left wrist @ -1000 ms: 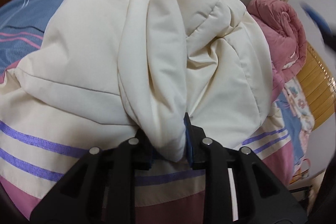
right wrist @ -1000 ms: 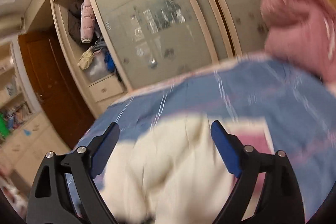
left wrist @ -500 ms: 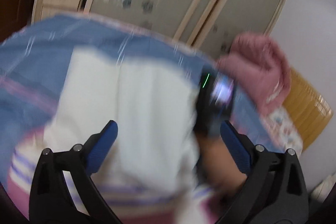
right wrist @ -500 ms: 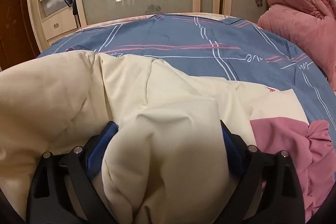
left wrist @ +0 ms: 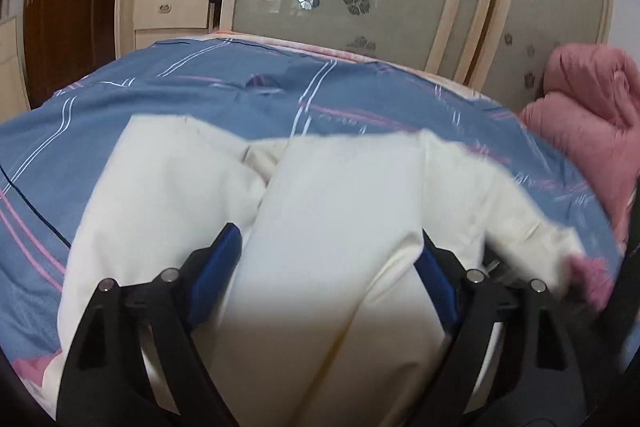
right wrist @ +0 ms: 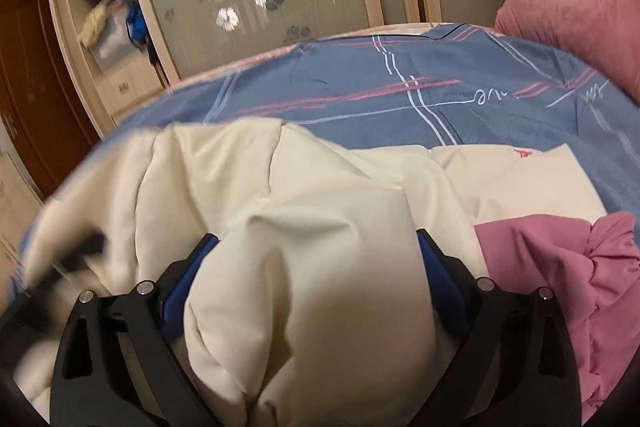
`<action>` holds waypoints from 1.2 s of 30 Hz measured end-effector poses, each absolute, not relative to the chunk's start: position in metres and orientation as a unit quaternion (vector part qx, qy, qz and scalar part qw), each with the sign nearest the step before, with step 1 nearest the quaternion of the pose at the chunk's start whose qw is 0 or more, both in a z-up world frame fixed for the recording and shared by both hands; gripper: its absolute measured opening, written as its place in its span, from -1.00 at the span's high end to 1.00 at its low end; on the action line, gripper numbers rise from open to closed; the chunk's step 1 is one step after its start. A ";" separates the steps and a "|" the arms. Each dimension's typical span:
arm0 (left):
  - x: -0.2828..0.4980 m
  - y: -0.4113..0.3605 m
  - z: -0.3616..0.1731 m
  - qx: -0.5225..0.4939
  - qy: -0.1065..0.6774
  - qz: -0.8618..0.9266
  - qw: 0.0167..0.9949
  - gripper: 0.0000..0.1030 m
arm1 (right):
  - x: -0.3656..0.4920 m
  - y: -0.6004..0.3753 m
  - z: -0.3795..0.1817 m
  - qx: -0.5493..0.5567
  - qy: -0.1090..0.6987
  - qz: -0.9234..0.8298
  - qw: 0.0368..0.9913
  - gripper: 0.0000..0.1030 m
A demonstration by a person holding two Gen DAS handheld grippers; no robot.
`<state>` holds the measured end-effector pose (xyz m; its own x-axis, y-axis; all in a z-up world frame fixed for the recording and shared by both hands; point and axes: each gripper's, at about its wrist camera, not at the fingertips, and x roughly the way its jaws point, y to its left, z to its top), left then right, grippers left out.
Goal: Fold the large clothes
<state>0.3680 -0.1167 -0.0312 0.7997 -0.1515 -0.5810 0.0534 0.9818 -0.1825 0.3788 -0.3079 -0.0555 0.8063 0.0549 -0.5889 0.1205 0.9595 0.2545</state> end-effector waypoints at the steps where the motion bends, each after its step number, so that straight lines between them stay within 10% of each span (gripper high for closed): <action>1: 0.367 -0.116 -0.032 -0.073 0.311 -0.051 0.946 -0.66 | 0.378 -0.308 -0.055 0.143 0.309 -0.019 0.940 -0.85; 26: 0.366 -0.109 -0.029 -0.090 0.320 -0.069 0.940 -0.77 | 0.361 -0.317 -0.042 0.166 0.283 -0.015 0.945 -0.82; 36: 0.155 -0.060 0.031 -0.062 0.270 -0.139 0.951 -0.96 | 0.140 -0.300 0.030 0.140 0.206 0.055 0.967 -0.97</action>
